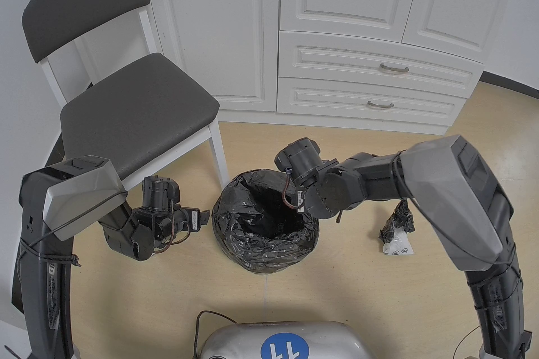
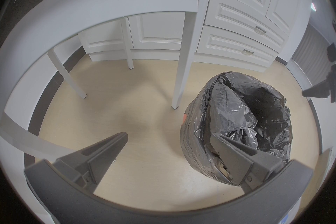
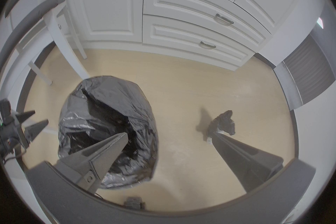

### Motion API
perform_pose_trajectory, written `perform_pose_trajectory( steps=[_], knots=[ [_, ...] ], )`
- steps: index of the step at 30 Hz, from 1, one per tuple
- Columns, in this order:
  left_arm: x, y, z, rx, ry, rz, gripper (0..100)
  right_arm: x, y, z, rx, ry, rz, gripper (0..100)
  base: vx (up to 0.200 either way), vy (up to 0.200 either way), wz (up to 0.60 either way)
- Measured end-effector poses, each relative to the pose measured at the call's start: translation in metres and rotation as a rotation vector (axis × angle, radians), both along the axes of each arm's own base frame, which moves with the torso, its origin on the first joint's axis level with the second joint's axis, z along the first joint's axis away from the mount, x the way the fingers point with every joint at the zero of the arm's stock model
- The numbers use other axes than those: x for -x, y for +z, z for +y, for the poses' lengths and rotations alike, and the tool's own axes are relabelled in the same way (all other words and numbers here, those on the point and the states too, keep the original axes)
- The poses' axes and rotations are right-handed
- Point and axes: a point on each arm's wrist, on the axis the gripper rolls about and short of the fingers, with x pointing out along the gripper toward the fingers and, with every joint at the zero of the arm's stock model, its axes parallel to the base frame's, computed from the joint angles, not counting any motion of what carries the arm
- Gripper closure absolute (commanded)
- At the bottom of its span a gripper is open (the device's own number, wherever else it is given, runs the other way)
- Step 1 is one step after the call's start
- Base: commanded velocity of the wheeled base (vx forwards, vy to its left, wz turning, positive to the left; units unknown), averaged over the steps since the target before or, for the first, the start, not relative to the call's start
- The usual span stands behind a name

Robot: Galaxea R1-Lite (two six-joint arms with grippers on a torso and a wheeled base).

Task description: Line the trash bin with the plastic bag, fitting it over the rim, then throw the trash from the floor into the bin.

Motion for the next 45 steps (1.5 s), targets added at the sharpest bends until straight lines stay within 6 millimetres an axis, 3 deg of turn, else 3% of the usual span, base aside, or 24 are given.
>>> perform_pose_trajectory(
  steps=[11,17,29,40,45],
  knots=[
    [0.0,0.0,0.0,0.001,0.001,-0.006,0,-0.028,-0.043,0.024,-0.111,-0.022,-0.122,0,0.0,0.0,0.0],
    [-0.002,0.001,0.0,0.006,0.004,-0.025,0,-0.046,-0.06,0.01,-0.117,-0.065,-0.145,0,0.0,0.0,0.0],
    [-0.002,0.001,0.0,0.006,0.005,-0.027,0,-0.068,-0.05,-0.009,-0.184,-0.113,-0.254,0,0.0,0.0,0.0],
    [-0.001,0.001,0.0,0.006,0.004,-0.027,0,-0.074,-0.056,-0.02,-0.19,-0.145,-0.252,0,0.0,0.0,0.0],
    [-0.001,0.001,0.0,0.007,0.005,-0.027,0,-0.073,-0.035,-0.022,-0.218,-0.153,-0.28,0,0.0,0.0,0.0]
  ],
)
